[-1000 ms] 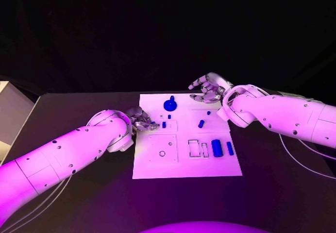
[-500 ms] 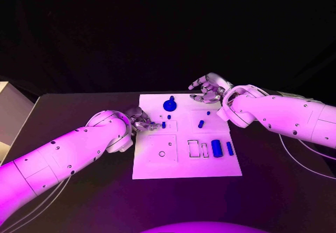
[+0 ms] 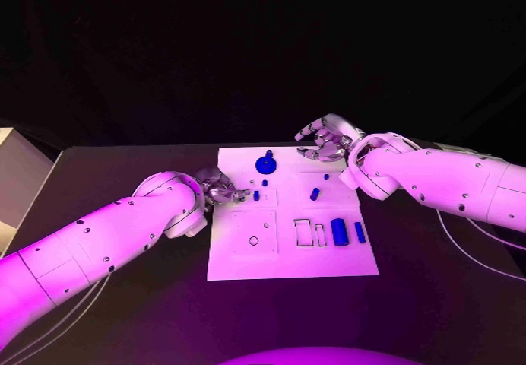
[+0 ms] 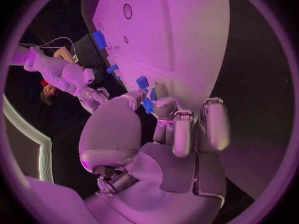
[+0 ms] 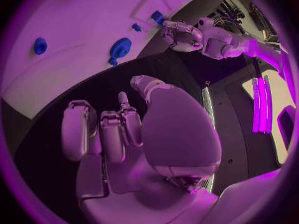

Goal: Assemble the parts on the task board

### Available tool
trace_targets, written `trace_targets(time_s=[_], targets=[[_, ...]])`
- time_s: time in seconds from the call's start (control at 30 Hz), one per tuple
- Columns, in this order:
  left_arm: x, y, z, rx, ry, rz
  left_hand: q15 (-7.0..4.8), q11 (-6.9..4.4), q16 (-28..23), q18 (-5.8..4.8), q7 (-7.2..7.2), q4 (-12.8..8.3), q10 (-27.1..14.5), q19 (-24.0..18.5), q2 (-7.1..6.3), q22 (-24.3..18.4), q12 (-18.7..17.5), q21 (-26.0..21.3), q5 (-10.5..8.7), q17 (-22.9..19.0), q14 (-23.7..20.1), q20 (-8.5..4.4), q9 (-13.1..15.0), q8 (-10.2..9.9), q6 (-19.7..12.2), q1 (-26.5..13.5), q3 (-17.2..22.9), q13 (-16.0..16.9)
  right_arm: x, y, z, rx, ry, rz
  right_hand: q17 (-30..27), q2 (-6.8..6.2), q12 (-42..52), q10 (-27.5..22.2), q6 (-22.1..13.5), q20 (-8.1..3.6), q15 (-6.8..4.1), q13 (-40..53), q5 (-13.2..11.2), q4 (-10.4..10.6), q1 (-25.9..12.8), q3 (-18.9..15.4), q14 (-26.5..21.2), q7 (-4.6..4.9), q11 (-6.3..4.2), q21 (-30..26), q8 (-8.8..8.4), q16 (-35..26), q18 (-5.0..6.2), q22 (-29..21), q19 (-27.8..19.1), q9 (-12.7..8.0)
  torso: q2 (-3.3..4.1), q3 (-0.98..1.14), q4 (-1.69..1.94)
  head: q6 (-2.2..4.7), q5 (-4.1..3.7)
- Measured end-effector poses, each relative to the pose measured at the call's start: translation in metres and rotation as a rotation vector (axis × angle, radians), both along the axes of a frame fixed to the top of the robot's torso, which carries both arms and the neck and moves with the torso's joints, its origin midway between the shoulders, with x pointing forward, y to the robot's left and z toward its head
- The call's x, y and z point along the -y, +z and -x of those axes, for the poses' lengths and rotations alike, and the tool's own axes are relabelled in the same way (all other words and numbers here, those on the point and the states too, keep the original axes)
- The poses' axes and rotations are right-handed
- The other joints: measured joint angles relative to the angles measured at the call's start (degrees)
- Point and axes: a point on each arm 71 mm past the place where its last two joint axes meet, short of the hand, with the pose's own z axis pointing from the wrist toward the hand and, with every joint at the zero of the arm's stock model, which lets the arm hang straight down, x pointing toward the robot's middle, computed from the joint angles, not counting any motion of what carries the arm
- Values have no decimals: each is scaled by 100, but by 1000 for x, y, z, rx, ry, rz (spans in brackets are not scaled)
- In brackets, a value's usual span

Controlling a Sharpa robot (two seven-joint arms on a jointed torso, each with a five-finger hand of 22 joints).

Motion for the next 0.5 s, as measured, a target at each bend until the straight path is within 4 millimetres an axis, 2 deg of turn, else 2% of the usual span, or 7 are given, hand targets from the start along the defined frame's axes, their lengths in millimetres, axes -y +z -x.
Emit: trace_targets(time_s=[0.4,0.5], targets=[[-2,-1,0,-19,9,10,0,0,0,-1,0,0,0,-21,202,-21,-27,-21,65,0,0,21,-6,0,0,-78,0,-24,0,0,0,0,0,0,0,0,0,0,0,0,0,0,0,0,0,0,0,0,0,0,0,0,0,-1,0,0,-1,1,0,-5,7],[-2,-2,0,-23,9,13,0,0,0,0,0,0,0,-21,212,-26,-27,-21,66,0,0,20,-5,0,0,-79,0,-29,0,0,0,-1,0,0,0,0,0,0,0,0,0,0,0,0,0,0,0,0,0,0,0,0,0,-1,0,0,-1,1,0,-8,9]])
